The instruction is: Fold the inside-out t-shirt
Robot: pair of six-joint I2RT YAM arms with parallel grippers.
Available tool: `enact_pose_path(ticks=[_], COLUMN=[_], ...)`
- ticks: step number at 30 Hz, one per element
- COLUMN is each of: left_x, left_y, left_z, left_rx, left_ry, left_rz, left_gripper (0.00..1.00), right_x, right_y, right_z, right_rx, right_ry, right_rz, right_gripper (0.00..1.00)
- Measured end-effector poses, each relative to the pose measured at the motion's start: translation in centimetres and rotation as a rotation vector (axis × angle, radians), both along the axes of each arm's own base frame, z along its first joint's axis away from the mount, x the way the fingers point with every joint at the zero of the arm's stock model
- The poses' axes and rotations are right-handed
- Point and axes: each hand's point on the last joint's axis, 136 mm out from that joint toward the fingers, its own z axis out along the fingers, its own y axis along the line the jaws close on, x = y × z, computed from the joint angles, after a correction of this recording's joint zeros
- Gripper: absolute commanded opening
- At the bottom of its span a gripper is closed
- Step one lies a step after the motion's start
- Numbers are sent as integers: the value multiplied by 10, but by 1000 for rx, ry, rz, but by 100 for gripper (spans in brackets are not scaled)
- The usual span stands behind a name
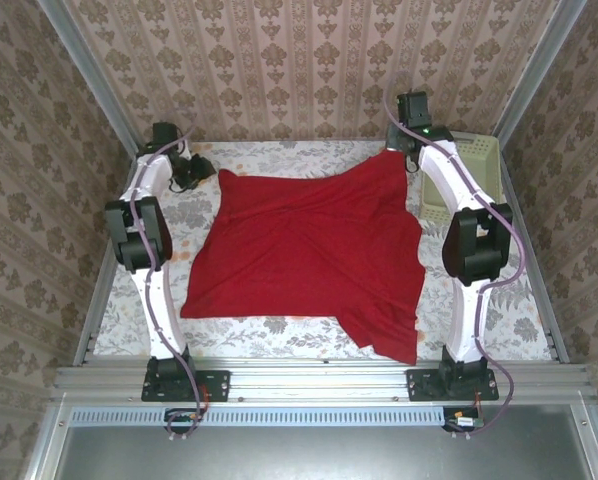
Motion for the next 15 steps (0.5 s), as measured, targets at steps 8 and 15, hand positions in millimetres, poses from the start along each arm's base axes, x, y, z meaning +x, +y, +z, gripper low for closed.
enact_pose_path(ticks=[8, 15], left_x=[2, 4], left_y=[-30, -40], left_z=[8, -3], left_rx=[163, 235], left_ry=[-22, -18], left_rz=[-102, -110], left_gripper=[53, 53], right_x=[6, 6], right_y=[5, 5], right_z=[-6, -6], right_rx=[9, 11], right_ry=[7, 8], right_rz=[23, 26], right_gripper=[0, 0])
